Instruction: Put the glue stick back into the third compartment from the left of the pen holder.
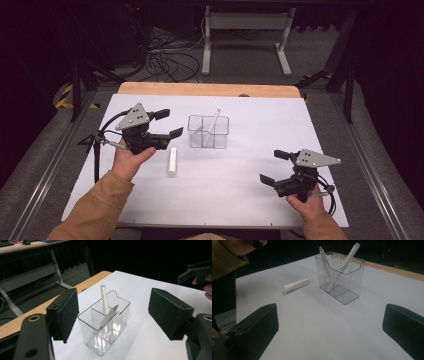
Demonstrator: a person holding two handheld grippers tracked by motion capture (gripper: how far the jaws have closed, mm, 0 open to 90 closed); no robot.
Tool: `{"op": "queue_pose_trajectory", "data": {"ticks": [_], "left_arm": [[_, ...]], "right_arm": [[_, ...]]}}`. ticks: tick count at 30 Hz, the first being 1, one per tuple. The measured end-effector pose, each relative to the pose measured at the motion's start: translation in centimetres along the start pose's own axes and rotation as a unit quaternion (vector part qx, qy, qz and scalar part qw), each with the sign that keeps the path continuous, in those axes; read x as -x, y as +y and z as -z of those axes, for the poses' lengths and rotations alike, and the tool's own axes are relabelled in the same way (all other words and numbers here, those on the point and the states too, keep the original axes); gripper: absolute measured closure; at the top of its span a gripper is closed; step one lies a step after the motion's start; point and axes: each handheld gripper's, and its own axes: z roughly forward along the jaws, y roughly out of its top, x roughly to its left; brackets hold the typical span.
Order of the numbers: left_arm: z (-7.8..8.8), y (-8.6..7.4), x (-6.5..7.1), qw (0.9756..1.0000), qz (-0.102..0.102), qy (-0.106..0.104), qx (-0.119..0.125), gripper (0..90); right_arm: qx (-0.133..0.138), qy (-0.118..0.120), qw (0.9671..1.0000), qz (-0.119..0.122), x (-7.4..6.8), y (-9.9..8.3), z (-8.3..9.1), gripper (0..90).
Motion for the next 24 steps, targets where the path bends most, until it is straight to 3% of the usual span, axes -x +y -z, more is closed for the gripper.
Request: {"op": "queue_pose_trajectory", "data": {"ticks": [3, 7, 12, 17, 24], "left_arm": [[0.4, -0.3, 0.2, 1.0000, -0.004, 0.002, 0.001, 25.0], [0.9, -0.8, 0.6, 1.0000, -0.005, 0.002, -0.006, 25.0], [1.7, -1.6, 0.9, 0.9999, -0.001, 0.001, -0.014, 24.5], [3.0, -2.7, 1.1, 0.9998, 0.011, -0.002, -0.014, 24.4], [4.8, -4.0, 1.6, 0.9997, 0.004, 0.010, -0.023, 24.2]], "right_arm": [[-0.008, -0.002, 1.0000, 0.000, 0.0, 0.0, 0.0, 4.6], [-0.027, -0.019, 0.9993, 0.020, -0.3, 0.1, -0.1, 9.0], [-0.026, -0.033, 0.9984, 0.039, -0.6, 0.3, -0.2, 11.7], [-0.032, -0.038, 0.9976, 0.048, -1.0, 0.2, -0.7, 9.9], [-0.033, -0.043, 0.9975, 0.045, -1.2, 0.3, -1.0, 10.5]]}}
